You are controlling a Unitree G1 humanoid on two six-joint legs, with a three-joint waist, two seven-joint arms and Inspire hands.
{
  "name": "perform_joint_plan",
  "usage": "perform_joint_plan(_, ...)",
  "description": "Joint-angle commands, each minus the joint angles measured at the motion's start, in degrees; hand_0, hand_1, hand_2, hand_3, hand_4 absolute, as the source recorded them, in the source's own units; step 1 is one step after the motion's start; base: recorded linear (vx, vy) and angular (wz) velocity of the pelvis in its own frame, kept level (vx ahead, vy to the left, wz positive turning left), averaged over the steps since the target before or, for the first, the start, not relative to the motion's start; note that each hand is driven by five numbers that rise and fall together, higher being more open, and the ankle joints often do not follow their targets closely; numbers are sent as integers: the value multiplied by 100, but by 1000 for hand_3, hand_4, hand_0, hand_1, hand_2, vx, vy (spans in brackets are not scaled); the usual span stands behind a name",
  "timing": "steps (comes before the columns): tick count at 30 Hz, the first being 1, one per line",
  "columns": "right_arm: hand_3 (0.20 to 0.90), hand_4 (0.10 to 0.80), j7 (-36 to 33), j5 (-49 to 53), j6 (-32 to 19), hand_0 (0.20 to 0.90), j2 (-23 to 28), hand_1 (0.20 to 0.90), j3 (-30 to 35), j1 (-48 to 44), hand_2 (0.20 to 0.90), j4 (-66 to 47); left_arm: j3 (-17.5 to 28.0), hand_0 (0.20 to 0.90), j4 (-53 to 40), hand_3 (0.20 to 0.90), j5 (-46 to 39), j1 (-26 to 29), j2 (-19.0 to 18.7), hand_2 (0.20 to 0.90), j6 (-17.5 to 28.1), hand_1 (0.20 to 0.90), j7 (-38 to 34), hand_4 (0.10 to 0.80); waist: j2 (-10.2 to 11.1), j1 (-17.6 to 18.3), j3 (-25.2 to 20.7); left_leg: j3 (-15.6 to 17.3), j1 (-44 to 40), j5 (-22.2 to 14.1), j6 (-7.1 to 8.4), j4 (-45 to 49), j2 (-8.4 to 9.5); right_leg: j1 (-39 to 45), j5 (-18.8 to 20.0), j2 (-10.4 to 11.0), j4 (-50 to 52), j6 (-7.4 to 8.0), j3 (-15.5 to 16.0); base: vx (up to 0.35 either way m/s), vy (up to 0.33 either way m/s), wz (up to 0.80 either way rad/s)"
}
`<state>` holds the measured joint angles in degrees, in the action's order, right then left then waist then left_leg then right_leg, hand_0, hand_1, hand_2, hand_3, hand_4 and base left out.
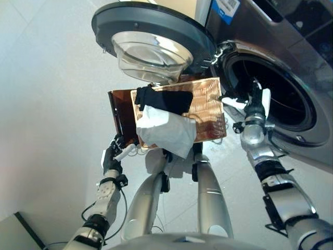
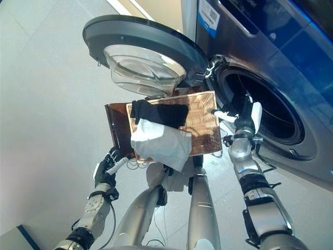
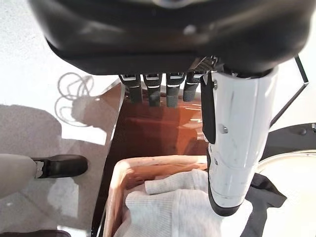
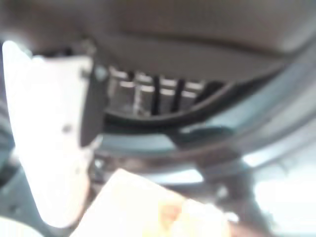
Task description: Pick up the clothes and place them into the washing machine
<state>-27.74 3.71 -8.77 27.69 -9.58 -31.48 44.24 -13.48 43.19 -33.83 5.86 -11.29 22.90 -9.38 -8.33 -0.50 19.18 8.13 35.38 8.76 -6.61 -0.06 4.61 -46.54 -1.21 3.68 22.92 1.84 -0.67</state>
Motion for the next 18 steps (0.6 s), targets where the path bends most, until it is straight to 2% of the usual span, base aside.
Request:
perform_joint_plan(1, 900, 800, -283, -164, -408, 900, 89, 900, 14, -81, 900, -156, 353, 900, 74, 900, 190, -178, -121, 900, 410, 900, -200, 800, 19, -126, -421, 57, 218, -510, 538, 407, 0, 347, 420, 6, -909, 78, 159, 0, 0, 0)
perform_joint_plan(7, 900, 800, -352, -265, -372, 900, -34, 900, -10, 33, 900, -129, 396, 900, 64, 900, 214, -201, -138, 900, 439, 900, -259, 800, 16, -126, -400, 60, 209, -507, 535, 396, 5, 362, 427, 11, -930, 87, 156, 0, 0, 0)
perform_joint_plan(11, 900, 800, -556, -1097, -50, 900, 83, 900, -203, 3, 900, -15, 421, 900, 54, 900, 301, -193, -131, 900, 447, 900, -290, 800, 3, -135, -401, 63, 208, -516, 532, 403, 10, 362, 423, 17, -911, 91, 166, -19, -1, 0)
perform_joint_plan(13, 900, 800, -664, -1503, 134, 900, 140, 900, -277, -87, 900, 217, 459, 900, 33, 900, 379, -183, -122, 900, 447, 900, -304, 800, -10, -160, -409, 93, 295, -404, 499, 405, 3, 284, 551, 16, -938, 56, 190, -79, -6, 3)
perform_joint_plan(18, 900, 800, -568, -2252, 446, 900, 251, 900, -646, -235, 900, 547, 507, 900, 22, 900, 490, -164, -121, 900, 407, 900, -257, 800, 4, -178, -430, 72, 294, -395, 502, 403, -6, 281, 554, 15, -949, 56, 204, -2, -7, 4)
